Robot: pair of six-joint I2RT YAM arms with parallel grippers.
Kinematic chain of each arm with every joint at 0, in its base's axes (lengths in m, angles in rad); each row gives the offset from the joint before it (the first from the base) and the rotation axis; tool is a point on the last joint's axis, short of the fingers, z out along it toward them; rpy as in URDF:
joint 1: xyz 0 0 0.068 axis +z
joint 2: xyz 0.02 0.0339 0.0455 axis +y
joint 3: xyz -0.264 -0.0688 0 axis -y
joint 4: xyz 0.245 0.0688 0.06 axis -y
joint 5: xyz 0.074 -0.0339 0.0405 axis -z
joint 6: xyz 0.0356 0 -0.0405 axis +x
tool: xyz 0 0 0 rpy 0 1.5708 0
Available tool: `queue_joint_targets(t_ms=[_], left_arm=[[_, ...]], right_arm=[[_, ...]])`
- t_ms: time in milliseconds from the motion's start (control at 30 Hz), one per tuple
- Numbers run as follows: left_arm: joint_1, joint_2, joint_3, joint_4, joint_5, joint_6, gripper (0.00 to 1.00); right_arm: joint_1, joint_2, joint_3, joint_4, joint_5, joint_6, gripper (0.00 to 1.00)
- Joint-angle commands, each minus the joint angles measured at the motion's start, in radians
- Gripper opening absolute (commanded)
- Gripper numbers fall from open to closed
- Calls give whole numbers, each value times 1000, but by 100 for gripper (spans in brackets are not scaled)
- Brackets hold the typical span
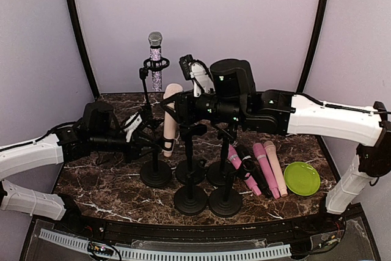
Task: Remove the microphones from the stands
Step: Remove the microphone from the microphone stand.
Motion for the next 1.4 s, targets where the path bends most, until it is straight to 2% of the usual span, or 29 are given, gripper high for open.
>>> queue_joint_targets(t_ms=[0,133,567,1067,1367], left_arm=[[0,-4,-9,-100,-18,12,0],[0,-4,-9,-99,-16,12,0],[0,-6,-8,-101,-12,11,0],[-2,0,-8,-100,-7,11,0],[-2,1,-8,-102,-9,11,0]], right_arm=[[-23,-112,78,189,110,-25,17],[-24,-123,75,214,60,-40,17],[-26,-203,-23,376,-238,-132,18],[-29,-257,-61,410,-250,-158,18],[-32,-287,-77,405,-97,-109,18]])
